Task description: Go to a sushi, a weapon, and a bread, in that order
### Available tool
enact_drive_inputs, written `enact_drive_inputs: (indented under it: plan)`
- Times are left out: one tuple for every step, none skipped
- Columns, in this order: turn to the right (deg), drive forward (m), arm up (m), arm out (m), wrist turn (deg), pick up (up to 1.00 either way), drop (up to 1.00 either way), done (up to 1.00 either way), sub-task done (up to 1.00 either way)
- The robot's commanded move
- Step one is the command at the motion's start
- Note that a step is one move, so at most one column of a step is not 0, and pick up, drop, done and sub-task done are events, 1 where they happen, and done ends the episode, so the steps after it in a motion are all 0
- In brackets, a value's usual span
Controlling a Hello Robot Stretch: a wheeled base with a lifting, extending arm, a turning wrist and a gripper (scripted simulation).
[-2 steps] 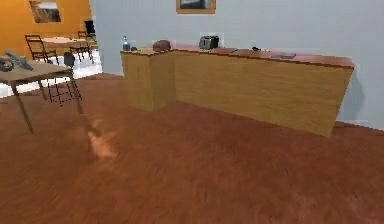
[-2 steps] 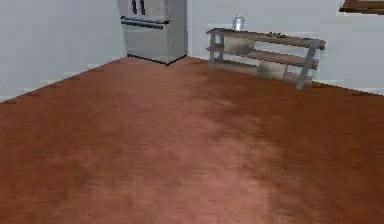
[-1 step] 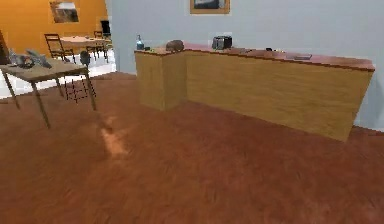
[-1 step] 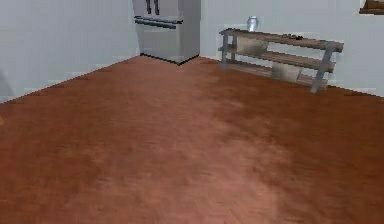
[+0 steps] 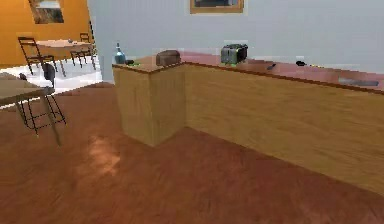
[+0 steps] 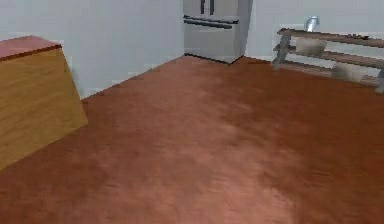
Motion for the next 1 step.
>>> enact_drive_inputs:
  plan:
    - [0.0, 1.0, 0.0, 0.0, 0.0, 0.0, 0.0, 0.0, 0.0]
